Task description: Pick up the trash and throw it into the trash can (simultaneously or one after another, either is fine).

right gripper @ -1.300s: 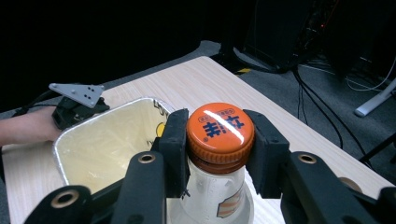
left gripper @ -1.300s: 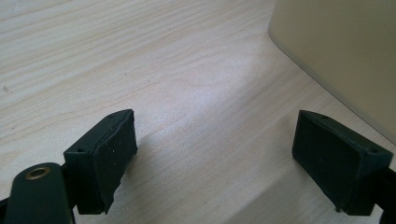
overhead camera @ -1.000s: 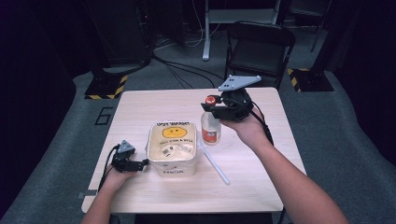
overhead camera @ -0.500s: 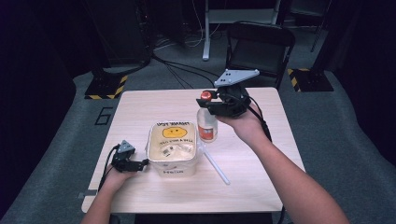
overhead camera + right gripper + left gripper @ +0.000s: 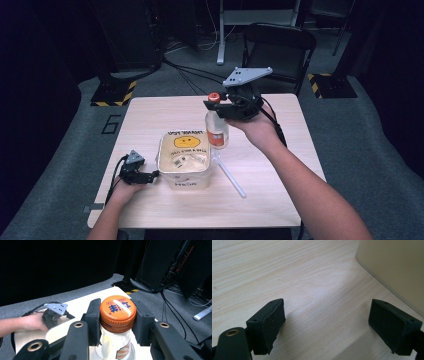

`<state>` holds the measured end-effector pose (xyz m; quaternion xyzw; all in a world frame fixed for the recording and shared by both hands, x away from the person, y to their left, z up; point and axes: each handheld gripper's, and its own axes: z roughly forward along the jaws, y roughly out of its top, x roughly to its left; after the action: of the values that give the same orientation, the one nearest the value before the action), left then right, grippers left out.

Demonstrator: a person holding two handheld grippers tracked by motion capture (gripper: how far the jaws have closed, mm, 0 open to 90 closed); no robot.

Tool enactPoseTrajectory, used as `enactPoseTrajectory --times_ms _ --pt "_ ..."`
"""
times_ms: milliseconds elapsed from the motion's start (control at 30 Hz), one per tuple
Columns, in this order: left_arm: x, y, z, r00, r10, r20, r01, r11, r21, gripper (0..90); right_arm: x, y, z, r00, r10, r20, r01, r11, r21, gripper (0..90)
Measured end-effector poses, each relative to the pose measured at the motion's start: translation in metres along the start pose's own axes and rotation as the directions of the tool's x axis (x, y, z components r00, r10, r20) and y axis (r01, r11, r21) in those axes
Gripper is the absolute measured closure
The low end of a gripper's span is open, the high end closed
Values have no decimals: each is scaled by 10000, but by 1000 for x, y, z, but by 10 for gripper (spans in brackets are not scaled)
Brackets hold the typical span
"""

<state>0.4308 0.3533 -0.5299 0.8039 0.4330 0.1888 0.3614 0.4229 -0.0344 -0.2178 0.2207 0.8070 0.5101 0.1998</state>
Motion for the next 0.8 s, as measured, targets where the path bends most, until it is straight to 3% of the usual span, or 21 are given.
enactPoseTrajectory --times_ms 800 --pt "0 0 0 10000 -39 0 39 10000 -17 136 14 11 36 9987 -119 -504 120 9999 8 621"
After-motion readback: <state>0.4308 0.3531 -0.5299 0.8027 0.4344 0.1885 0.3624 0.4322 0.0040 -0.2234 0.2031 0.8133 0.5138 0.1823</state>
